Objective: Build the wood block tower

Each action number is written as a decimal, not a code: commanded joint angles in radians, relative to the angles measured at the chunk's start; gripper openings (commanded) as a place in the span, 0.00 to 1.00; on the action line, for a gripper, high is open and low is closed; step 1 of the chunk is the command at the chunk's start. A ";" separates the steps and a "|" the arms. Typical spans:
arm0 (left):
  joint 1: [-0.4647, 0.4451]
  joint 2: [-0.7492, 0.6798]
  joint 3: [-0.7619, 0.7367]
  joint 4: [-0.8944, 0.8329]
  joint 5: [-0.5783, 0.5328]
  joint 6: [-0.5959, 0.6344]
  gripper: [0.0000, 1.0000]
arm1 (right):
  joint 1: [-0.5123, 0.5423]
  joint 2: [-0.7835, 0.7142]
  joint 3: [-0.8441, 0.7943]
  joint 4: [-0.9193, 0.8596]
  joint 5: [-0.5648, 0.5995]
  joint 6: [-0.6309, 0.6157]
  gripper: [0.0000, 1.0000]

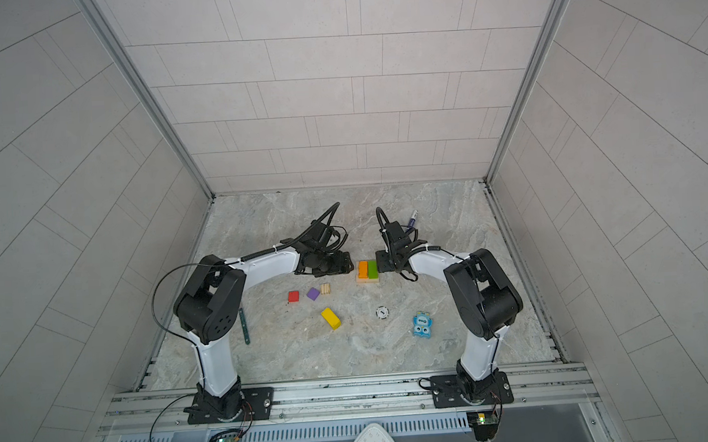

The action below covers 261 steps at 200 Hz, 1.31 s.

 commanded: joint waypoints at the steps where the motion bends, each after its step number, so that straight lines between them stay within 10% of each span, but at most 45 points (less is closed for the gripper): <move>1: -0.007 0.015 0.019 -0.015 -0.011 0.012 0.82 | 0.009 0.005 0.014 -0.018 0.011 -0.016 0.62; 261: -0.009 -0.015 0.002 -0.023 -0.014 0.014 0.82 | 0.044 -0.112 -0.102 0.001 0.062 0.024 0.64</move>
